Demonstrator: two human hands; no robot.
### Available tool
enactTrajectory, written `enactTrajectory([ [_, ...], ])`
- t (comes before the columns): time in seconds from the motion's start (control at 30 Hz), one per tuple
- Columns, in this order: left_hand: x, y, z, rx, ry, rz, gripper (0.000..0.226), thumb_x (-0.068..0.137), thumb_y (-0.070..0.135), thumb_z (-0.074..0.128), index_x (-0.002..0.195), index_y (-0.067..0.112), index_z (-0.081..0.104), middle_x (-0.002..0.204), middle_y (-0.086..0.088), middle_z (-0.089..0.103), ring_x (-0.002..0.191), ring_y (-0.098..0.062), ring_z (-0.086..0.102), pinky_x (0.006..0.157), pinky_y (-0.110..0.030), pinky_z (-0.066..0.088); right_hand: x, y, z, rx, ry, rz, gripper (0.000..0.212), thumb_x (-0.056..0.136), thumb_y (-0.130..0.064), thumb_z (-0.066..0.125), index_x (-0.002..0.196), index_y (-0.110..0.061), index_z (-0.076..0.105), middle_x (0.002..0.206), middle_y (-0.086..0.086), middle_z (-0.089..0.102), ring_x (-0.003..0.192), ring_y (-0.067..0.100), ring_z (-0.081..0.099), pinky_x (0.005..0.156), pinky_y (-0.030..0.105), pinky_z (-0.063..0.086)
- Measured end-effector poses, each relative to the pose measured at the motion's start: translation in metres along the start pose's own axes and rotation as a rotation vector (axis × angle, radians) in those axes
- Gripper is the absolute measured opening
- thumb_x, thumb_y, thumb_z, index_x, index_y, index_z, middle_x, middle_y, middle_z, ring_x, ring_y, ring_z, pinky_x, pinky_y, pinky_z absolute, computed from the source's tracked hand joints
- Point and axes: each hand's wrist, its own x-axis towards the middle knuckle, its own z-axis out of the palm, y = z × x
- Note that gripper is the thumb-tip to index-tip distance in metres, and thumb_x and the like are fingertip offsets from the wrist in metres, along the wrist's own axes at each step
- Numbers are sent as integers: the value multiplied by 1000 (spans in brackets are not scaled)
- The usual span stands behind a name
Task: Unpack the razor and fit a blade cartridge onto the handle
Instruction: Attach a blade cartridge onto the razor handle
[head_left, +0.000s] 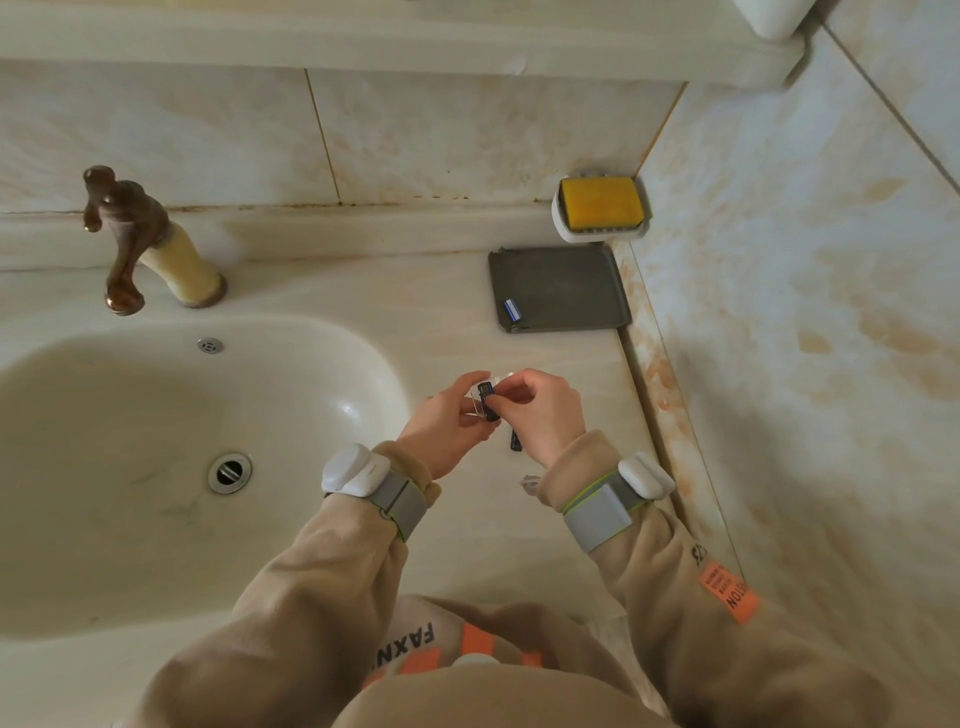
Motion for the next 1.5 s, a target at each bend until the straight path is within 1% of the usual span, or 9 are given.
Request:
enactTrajectory([
  [0.3, 0, -3, -3, -29, 14, 8, 56, 82, 8, 61, 132, 23, 40, 99, -3, 67, 90, -20, 68, 88, -30, 50, -5, -2, -2, 14, 15, -57, 7, 78, -21, 68, 81, -18, 74, 79, 1, 74, 70, 9, 64, 62, 9, 43],
  [0.6, -1, -8, -6, -76, 66, 50, 55, 82, 8, 61, 126, 32, 39, 100, -2, 68, 87, -12, 68, 81, -23, 51, -12, -5, 3, -215, 19, -286, 17, 86, -21, 58, 89, -16, 75, 85, 8, 74, 80, 24, 65, 72, 36, 49],
  [0.67, -2, -9, -7, -140, 43, 42, 57, 81, 4, 61, 127, 32, 39, 99, -1, 68, 88, -9, 68, 80, -18, 51, -9, -7, 0, -144, 10, -239, 15, 84, -20, 62, 89, -14, 75, 85, 6, 75, 80, 19, 66, 73, 27, 49],
  [0.8, -4, -10, -8, -424, -50, 1, 53, 83, -5, 56, 129, 20, 44, 102, -9, 65, 91, -14, 66, 89, -30, 53, -6, -9, -6, -80, 9, -229, 10, 79, -16, 69, 85, -11, 75, 82, 2, 75, 69, 8, 60, 65, 3, 39],
  [0.9, -5, -7, -10, -703, -66, -43, 21, 92, 6, 46, 107, 11, 60, 95, -10, 64, 80, -14, 67, 81, -29, 57, -6, -10, -5, -80, -29, -254, 9, 77, -14, 71, 83, -9, 75, 77, 2, 71, 60, 1, 53, 61, 3, 38],
  [1.03, -4, -7, -9, -699, 11, -76, 23, 95, 16, 43, 99, 6, 63, 84, -12, 62, 66, -14, 66, 75, -33, 59, -4, -6, 4, -98, -4, -335, 6, 73, -12, 73, 79, -10, 76, 70, -1, 57, 56, 0, 47, 57, 7, 36],
  [1.2, -1, -8, -9, -781, 62, -96, 24, 96, 15, 41, 95, 6, 63, 84, -13, 62, 69, -16, 69, 74, -32, 59, -3, 1, 7, -27, 118, -384, 16, 73, -15, 74, 89, -14, 71, 78, -3, 54, 63, 0, 47, 61, 8, 37],
  [1.33, 1, -10, -8, -828, 99, -104, 28, 97, 16, 37, 102, 3, 62, 89, -15, 66, 78, -18, 71, 72, -28, 59, -4, 6, 6, 134, 194, -220, 36, 74, -27, 74, 104, -16, 57, 94, -2, 53, 78, 8, 54, 65, 12, 44],
  [1.5, 1, -8, -6, -885, 106, -73, 29, 98, 15, 35, 103, 3, 61, 97, -19, 65, 87, -25, 67, 82, -33, 57, -9, 6, 8, 428, -196, 109, 35, 81, -27, 68, 111, -11, 62, 102, 1, 64, 89, 13, 65, 70, 27, 58],
])
